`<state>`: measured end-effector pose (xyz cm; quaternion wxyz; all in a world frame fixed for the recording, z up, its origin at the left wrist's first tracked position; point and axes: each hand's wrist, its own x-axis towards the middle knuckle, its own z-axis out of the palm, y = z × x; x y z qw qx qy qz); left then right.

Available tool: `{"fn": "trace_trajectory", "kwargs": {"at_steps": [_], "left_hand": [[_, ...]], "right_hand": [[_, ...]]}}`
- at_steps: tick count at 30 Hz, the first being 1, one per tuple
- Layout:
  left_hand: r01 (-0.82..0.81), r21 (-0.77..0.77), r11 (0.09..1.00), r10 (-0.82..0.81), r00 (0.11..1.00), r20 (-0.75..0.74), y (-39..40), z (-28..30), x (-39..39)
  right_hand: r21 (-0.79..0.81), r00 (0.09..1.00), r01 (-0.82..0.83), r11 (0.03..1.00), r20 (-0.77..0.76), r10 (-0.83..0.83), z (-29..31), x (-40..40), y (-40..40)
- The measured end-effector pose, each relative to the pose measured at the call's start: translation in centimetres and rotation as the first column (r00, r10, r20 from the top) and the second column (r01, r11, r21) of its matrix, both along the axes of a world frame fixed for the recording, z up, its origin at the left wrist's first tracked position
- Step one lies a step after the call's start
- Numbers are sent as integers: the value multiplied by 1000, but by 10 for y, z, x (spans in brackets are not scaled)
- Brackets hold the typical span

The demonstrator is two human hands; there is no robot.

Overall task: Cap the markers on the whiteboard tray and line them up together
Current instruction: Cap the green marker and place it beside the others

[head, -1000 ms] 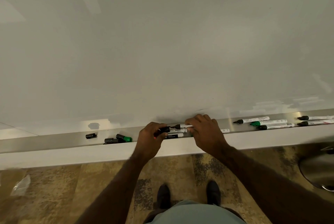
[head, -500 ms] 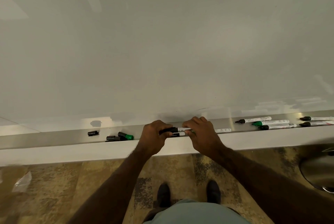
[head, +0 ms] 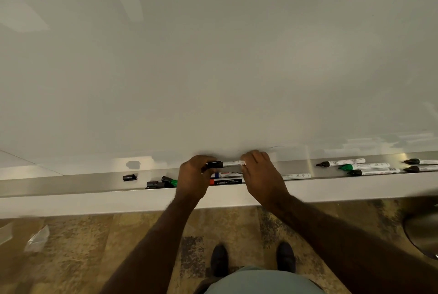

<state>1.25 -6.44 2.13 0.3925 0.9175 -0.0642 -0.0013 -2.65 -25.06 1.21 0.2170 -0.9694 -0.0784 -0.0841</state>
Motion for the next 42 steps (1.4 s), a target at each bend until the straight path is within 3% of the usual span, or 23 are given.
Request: {"fn": "trace_trajectory", "kwargs": {"at_steps": [4, 11, 16, 23, 35, 39, 42], "left_hand": [[-47, 88, 995, 37, 994, 106, 0, -15, -10], [-141, 120, 983, 134, 989, 66, 11, -27, -12], [-180, 130, 975, 187, 981, -45, 10, -31, -10], [-119, 178, 977, 153, 969, -193, 4, -30, -4], [-153, 142, 978, 185, 951, -249, 10, -29, -3], [-170, 104, 980, 189, 956, -222, 14, -28, -5], [-246, 109, 963, 256, 962, -92, 26, -23, -6]], "right_hand": [[105, 985, 171, 980, -28, -169, -8, -3, 10], [207, 941, 324, 923, -168, -292, -14, -6, 8], [171, 887, 407, 897, -309, -344, -16, 1, -3], [69, 828, 372, 926, -475, -298, -12, 16, -5], [101, 869, 309, 946, -433, -238, -16, 19, -12], [33, 889, 281, 959, -385, -247, -16, 15, -26], [-78, 889, 190, 979, -409, -206, -18, 12, -45]]}}
